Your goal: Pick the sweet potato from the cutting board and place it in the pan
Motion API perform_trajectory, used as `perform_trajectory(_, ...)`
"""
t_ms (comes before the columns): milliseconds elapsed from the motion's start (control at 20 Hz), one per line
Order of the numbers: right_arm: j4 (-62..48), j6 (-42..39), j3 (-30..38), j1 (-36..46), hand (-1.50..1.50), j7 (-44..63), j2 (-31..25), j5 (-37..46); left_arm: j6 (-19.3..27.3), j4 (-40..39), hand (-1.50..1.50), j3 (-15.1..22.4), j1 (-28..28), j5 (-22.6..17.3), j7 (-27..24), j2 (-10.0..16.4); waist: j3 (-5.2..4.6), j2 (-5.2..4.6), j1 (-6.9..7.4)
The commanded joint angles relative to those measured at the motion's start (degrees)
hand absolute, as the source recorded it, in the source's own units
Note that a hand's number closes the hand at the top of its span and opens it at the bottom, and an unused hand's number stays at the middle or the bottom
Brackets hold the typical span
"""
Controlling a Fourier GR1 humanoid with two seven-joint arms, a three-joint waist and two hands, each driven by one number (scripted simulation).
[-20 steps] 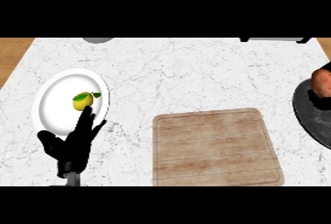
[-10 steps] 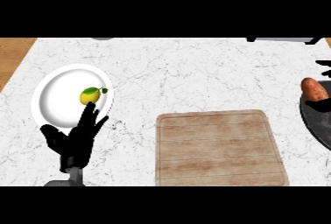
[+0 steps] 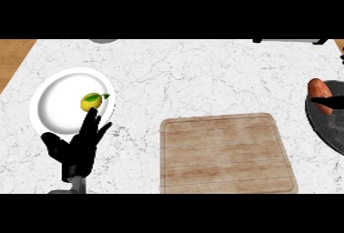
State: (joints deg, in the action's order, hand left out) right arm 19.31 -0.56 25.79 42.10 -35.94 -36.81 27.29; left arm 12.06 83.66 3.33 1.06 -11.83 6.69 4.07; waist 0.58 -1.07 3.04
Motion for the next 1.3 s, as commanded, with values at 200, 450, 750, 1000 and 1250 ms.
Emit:
perform_trajectory(200, -8.01, -22.51, 8.46, 1.1, -1.5, -2.11, -8.16, -9.82, 0.6, -0.43, 0.0, 0.05, 2.31, 0.1, -0.21, -0.78, -0.29, 0.1, -0.91)
perform_trajectory(450, -10.12, -35.26, 9.97, -5.07, -1.5, -8.23, -12.6, -11.78, -1.1, -0.58, 0.0, -0.5, 3.95, -0.53, -0.34, 0.49, -0.19, 0.08, -1.32)
perform_trajectory(750, -7.08, -45.21, 8.86, -9.87, -1.5, -12.04, -14.7, -12.71, -1.32, -0.99, 0.0, -1.75, 4.21, -0.79, -1.42, 1.05, -0.31, 0.65, -2.51)
perform_trajectory(1000, -5.57, -46.77, 9.07, -13.85, -1.5, -12.6, -16.67, -14.4, -0.28, 0.36, 0.0, -2.65, 1.65, -1.35, 3.12, 2.1, -0.21, 0.6, -2.83)
perform_trajectory(1250, -4.56, -45.8, 9.02, -16.01, -1.5, -10.67, -17.03, -16.08, -1.54, 2.94, 0.0, -1.55, 4.59, -1.85, 3.34, 1.89, -0.29, 0.8, -2.24)
